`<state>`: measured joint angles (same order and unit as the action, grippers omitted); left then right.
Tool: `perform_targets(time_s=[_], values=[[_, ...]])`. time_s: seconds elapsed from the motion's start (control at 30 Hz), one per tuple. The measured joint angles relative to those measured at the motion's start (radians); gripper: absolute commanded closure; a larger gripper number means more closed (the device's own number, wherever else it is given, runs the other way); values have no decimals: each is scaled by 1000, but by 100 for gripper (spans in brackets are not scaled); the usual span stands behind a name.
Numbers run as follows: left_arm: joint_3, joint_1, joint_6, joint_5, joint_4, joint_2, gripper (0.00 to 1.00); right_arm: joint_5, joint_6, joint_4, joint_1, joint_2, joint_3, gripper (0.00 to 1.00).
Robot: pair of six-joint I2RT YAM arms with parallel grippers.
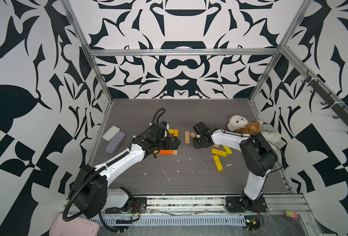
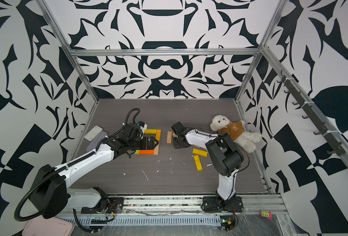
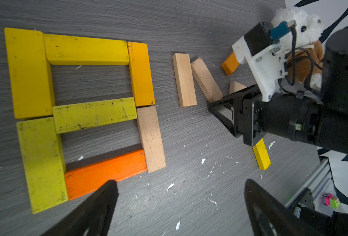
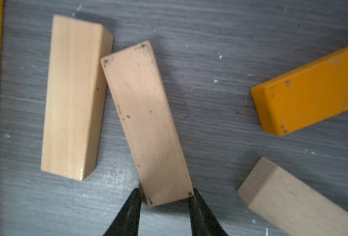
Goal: Assemble the number 8 with building blocks
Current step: Assemble the building block at the center of the board.
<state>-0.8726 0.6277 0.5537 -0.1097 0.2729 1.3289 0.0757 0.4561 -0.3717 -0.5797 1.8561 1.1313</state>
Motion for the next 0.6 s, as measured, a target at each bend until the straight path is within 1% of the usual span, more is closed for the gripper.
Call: perform_targets(time_s=[0.33, 0.6], values=[[0, 0, 3, -1, 0, 0, 1, 33, 31, 23, 44, 19, 16, 64], [0, 0, 5, -2, 0, 0, 1, 22, -64, 21, 77, 56, 67, 64]])
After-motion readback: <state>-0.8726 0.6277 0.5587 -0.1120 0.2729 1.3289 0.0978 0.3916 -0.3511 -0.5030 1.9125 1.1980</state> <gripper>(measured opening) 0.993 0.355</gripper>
